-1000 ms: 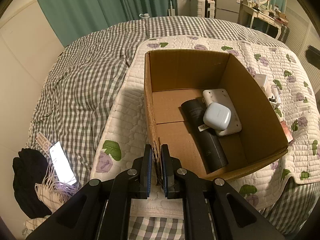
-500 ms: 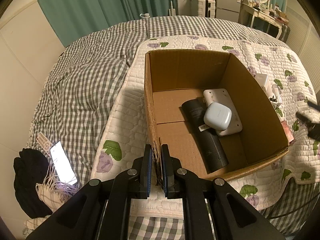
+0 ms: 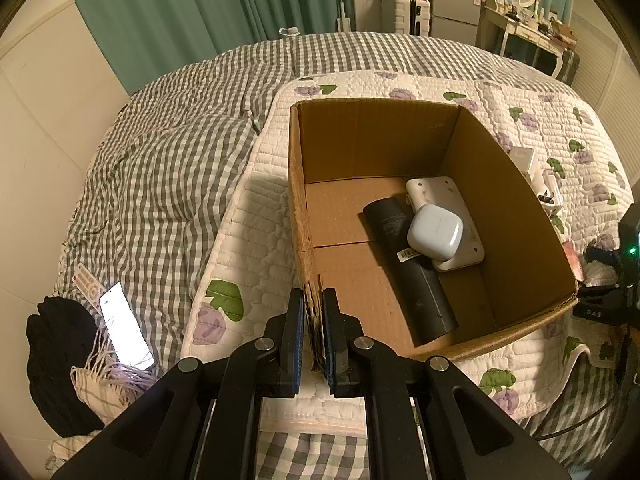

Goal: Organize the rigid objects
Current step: 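Reach the right tool to the pink card and grasp it, then drop the pink card into the box beside the remote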

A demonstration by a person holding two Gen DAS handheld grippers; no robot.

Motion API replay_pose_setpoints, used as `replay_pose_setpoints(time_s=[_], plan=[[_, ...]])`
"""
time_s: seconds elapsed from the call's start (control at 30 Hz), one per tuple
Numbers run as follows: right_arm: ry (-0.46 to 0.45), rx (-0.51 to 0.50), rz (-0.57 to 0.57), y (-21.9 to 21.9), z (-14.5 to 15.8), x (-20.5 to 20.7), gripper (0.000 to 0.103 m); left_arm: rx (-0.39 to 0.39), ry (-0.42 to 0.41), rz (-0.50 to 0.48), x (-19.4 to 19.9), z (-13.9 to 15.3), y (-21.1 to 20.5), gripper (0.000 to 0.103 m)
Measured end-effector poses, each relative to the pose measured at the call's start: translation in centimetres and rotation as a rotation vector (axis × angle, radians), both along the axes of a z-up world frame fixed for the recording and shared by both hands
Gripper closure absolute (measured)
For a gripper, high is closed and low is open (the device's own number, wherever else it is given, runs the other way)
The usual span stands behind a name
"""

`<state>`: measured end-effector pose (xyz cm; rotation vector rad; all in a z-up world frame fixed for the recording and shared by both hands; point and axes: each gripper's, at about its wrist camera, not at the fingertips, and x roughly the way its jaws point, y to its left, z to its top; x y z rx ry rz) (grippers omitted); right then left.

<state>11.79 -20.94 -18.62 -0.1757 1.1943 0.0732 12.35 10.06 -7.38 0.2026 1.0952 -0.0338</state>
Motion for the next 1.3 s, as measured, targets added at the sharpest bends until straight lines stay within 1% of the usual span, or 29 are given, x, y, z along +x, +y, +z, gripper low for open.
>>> replay_pose_setpoints(time_s=[0.17,0.4,0.43,0.47,0.53,0.67,0.8,0.93,1.03,1.13,1.27,1.3], plan=[[0.052,-0.019,0.025,0.7,-1.3,0.6,0.012,-0.001,0.0,0.0,0.0,0.0,0.0,0.094],[0.086,0.017,0.016,0.6,-2.1,1.4,0.013,-0.001,0.0,0.0,0.0,0.0,0.1,0.094],[0.085,0.023,0.019,0.6,-2.0,1.4,0.016,-0.002,0.0,0.001,0.0,0.0,0.0,0.094],[0.084,0.032,0.023,0.7,-2.0,1.4,0.023,0.0,0.0,0.001,0.0,0.0,0.0,0.094],[0.079,0.057,0.028,0.6,-1.9,1.5,0.03,0.001,0.0,0.002,0.0,0.0,0.0,0.094],[0.062,0.062,0.027,0.4,-1.4,1.5,0.031,0.005,0.001,0.003,0.1,0.1,-0.2,0.094],[0.013,0.089,0.03,-0.1,0.0,0.8,0.031,0.004,0.001,0.003,0.1,0.1,-0.2,0.094],[-0.05,0.143,0.037,-0.5,2.4,-0.1,0.031,0.003,0.0,0.004,0.1,0.1,-0.1,0.094],[-0.097,0.166,0.05,-0.4,4.4,-0.6,0.031,0.003,0.0,0.003,0.0,0.1,-0.2,0.094],[-0.152,0.175,0.075,0.1,6.8,-0.4,0.031,0.003,0.0,0.002,0.0,0.0,-0.2,0.094],[-0.253,0.172,0.14,2.6,11.7,0.2,0.031,-0.008,0.0,0.003,0.1,0.1,0.0,0.094],[-0.274,0.173,0.158,3.6,12.5,0.7,0.031,-0.01,0.0,0.002,0.1,0.1,0.1,0.094]])
